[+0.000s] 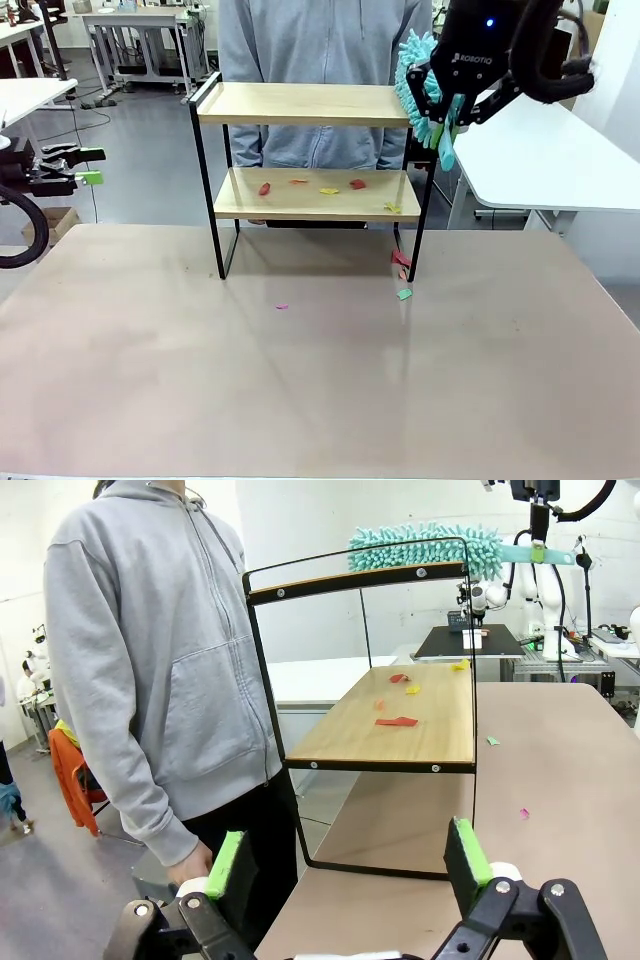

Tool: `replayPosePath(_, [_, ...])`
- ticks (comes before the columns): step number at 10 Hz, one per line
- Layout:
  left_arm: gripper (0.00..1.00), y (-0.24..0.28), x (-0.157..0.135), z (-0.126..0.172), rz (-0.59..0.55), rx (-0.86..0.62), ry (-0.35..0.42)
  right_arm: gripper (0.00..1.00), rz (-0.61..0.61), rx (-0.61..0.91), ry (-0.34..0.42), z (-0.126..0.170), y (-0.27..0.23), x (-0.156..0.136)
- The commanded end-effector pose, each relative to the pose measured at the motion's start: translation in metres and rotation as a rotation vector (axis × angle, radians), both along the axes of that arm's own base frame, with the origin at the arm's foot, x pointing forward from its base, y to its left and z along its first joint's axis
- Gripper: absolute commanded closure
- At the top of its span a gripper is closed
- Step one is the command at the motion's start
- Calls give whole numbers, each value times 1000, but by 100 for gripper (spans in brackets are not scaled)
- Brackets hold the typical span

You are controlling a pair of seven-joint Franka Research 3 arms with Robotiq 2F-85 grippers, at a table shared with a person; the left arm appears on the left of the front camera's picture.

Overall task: Clean the shelf.
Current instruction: Clean the specific section of the Shelf indicated by the human with the Duster.

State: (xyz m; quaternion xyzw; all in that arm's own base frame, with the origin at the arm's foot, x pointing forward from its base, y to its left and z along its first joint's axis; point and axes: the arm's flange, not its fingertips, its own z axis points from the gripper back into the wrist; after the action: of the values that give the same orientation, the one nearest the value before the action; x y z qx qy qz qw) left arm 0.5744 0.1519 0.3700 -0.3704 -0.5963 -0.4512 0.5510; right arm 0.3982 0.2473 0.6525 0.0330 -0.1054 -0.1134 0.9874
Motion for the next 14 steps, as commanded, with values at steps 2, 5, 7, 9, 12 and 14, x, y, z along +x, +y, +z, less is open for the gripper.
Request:
replayPosePath(2, [0,0,-2,3,0,6,-3,87,75,32,-108,22,-33,-11])
replayPosePath(5, [0,0,-2,3,0,6,-3,87,233,113,-157,36,-62,-18])
replayPosePath(7, [0,0,-2,3,0,6,-3,87,337,145,-198,41,-74,-20])
replayPosePath(9, [0,0,-2,3,0,6,-3,87,448,178,-258,45,-81,-25])
replayPosePath(12, [0,0,-2,3,0,6,-3,87,708,260,-314,52,-78,-37])
replayPosePath(14, [0,0,-2,3,0,6,-3,87,875,260,-272,47,-74,-52])
